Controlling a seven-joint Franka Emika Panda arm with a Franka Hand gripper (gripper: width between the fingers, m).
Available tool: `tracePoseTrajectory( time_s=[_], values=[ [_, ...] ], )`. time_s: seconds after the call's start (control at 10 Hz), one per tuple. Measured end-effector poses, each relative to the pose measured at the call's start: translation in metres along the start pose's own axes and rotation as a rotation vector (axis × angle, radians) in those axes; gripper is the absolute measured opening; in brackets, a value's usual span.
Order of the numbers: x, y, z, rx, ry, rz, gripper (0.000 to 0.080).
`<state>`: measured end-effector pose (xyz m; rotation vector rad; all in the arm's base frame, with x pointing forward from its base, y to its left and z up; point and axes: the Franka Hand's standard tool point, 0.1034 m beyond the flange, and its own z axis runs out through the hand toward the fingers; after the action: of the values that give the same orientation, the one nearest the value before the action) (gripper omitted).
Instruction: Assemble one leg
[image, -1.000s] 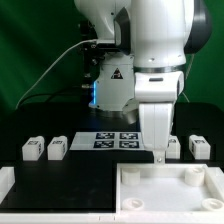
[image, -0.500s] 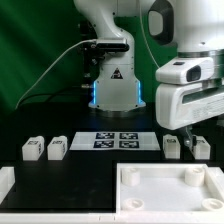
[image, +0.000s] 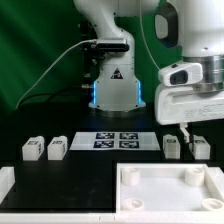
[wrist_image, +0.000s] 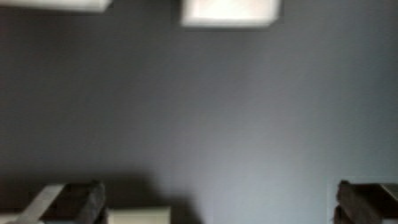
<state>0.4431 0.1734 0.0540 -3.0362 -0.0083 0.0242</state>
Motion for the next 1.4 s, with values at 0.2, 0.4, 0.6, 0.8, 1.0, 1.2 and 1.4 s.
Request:
tracePoseTrajectory(
  time_s=[0.2,0.4,0.6,0.8,1.0,1.2,1.4],
  values=[
    [-0.006,-0.013,0.005,-0.016,-0.014,-0.04,0.0648],
    [-0.015,-0.005,0.005,-0.043,-0.169,-0.046,0.0648],
    [-0.015,-0.002,0.006,-0.065,-0.34,-0.045,0.0648],
    [-0.035,0.005,0.023,-0.114,-0.567,0.029,0.0648],
    [-0.036,0.0,0.03,-0.143,-0.687,0.067,0.0648],
    [-0.037,0.0,0.03,-0.148,-0.81,0.071,0.0648],
    [-0.035,-0.002,0.029,-0.144,-0.797,0.071,0.0648]
  ],
)
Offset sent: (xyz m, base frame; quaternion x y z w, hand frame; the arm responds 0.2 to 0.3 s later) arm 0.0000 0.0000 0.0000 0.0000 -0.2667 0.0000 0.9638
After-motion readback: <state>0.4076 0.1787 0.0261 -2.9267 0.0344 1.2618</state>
